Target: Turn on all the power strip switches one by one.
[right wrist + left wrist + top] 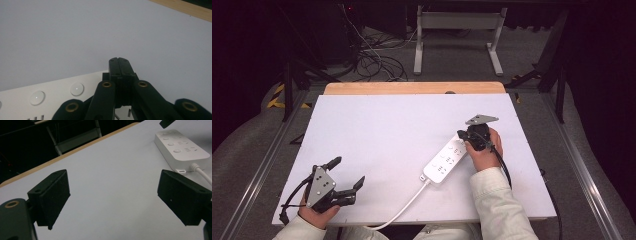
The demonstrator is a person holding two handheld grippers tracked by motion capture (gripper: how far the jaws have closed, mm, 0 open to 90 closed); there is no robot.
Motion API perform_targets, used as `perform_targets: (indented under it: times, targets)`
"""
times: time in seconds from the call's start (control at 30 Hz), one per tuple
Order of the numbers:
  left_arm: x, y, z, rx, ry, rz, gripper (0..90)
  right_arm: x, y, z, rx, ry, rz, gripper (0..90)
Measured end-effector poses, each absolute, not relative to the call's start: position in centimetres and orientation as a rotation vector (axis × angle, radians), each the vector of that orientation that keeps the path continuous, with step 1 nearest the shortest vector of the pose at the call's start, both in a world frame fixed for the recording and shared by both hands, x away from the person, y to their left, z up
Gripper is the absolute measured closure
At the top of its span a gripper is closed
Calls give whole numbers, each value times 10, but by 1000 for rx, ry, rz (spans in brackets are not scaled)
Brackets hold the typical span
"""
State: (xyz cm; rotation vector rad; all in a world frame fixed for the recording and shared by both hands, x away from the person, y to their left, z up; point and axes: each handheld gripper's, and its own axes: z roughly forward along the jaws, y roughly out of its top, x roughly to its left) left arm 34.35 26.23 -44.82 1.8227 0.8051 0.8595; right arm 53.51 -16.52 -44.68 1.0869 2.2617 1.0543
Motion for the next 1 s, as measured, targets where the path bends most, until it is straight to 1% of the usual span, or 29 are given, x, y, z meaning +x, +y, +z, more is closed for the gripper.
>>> perform_targets:
  times: [1.0]
  targets:
    - [343, 262, -448, 1826, 802, 861, 113, 540, -159, -457, 1086, 2299, 992, 900]
